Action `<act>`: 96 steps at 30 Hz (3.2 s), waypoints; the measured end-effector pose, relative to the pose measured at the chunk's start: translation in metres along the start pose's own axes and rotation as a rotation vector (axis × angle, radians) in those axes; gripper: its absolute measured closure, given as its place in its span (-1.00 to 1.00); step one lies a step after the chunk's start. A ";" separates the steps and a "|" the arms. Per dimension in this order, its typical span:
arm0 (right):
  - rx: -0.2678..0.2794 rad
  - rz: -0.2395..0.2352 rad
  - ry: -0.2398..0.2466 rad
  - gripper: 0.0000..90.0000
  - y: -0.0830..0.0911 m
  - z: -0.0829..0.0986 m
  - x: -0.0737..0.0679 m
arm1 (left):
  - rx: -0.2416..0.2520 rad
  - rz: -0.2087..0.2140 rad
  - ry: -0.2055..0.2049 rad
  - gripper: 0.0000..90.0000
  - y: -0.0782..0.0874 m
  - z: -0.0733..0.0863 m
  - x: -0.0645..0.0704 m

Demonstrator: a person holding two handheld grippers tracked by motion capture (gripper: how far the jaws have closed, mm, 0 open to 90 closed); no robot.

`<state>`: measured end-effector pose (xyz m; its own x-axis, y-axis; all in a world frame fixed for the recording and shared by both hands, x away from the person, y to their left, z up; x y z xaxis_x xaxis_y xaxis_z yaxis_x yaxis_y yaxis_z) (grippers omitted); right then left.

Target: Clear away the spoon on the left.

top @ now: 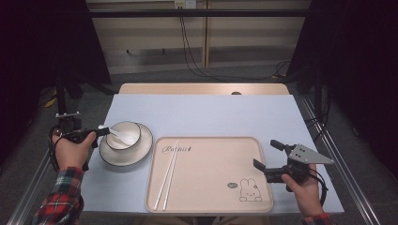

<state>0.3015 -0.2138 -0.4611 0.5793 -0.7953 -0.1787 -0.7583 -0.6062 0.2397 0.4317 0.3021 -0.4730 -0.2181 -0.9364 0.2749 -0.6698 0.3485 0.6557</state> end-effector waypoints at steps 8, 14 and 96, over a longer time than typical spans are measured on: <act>-0.002 0.003 -0.005 -0.91 0.001 0.000 0.000 | 0.029 -0.004 0.024 0.19 -0.012 -0.002 -0.003; -0.005 -0.002 0.007 -0.91 0.000 0.001 0.000 | 0.045 -0.006 0.033 0.29 -0.017 -0.004 -0.003; 0.008 0.001 0.009 -0.93 0.001 -0.001 0.000 | 0.123 0.577 -0.136 0.91 0.011 -0.038 0.177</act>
<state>0.3011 -0.2146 -0.4601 0.5814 -0.7957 -0.1700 -0.7610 -0.6057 0.2324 0.4130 0.1415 -0.3903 -0.6539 -0.5970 0.4648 -0.4916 0.8022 0.3388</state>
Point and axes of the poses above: each handheld gripper's, and its own axes: y roughly backward along the jaws, z roughly out of its underside, x roughly to its right, the point moved 10 cm from there along -y, roughly forward along the jaws, and after that the axes turned 9 degrees about -y, right-handed, at the moved point
